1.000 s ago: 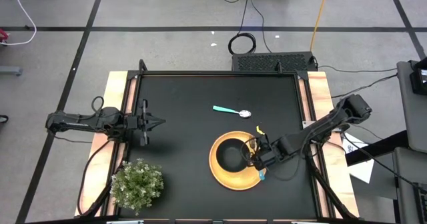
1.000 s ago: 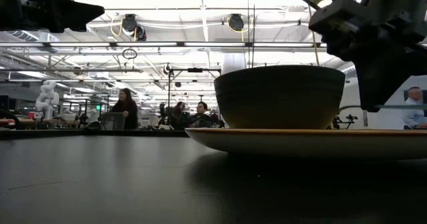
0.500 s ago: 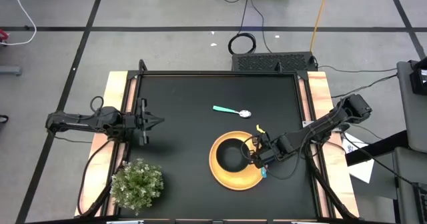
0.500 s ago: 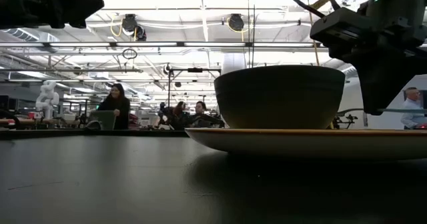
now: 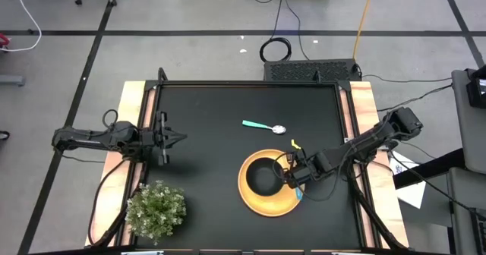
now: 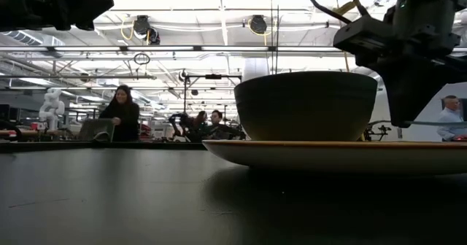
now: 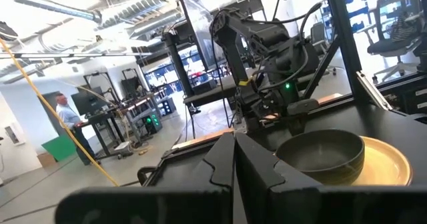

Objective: Set table place
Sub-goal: Put the blue fork to the right of the black bowl on the yellow plate

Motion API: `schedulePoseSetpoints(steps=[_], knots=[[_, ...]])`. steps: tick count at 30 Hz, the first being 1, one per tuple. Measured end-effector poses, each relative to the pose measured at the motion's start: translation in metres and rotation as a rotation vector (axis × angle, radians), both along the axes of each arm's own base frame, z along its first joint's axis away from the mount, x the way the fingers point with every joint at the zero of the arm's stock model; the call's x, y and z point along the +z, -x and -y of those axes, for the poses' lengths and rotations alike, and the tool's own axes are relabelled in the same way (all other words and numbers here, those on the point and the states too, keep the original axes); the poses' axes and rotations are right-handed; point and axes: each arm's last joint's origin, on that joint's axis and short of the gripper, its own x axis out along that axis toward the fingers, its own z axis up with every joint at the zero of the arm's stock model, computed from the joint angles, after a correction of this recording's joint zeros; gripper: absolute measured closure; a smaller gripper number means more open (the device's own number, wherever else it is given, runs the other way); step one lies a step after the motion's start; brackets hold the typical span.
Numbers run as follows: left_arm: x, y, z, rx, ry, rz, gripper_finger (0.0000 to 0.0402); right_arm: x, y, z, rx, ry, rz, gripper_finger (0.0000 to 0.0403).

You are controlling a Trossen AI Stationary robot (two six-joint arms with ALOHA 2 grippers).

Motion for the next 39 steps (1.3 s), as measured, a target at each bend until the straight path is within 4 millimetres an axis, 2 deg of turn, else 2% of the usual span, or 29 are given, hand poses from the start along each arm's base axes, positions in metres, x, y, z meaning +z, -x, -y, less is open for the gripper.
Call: schedulePoseSetpoints(steps=[10,22,39], knots=[[0.000,0.000,0.000,0.000,0.000,0.000,0.0382,-0.007,-0.009,0.005,0.041,-0.004,0.004,0.0403],[0.000,0.000,0.000,-0.008,0.001,-0.001,0.0382,-0.008,-0.010,0.005,0.051,0.000,-0.002,0.0403],[0.000,0.000,0.000,-0.010,0.004,-0.001,0.0382,-0.026,-0.016,0.001,0.090,-0.021,-0.059,0.0403]])
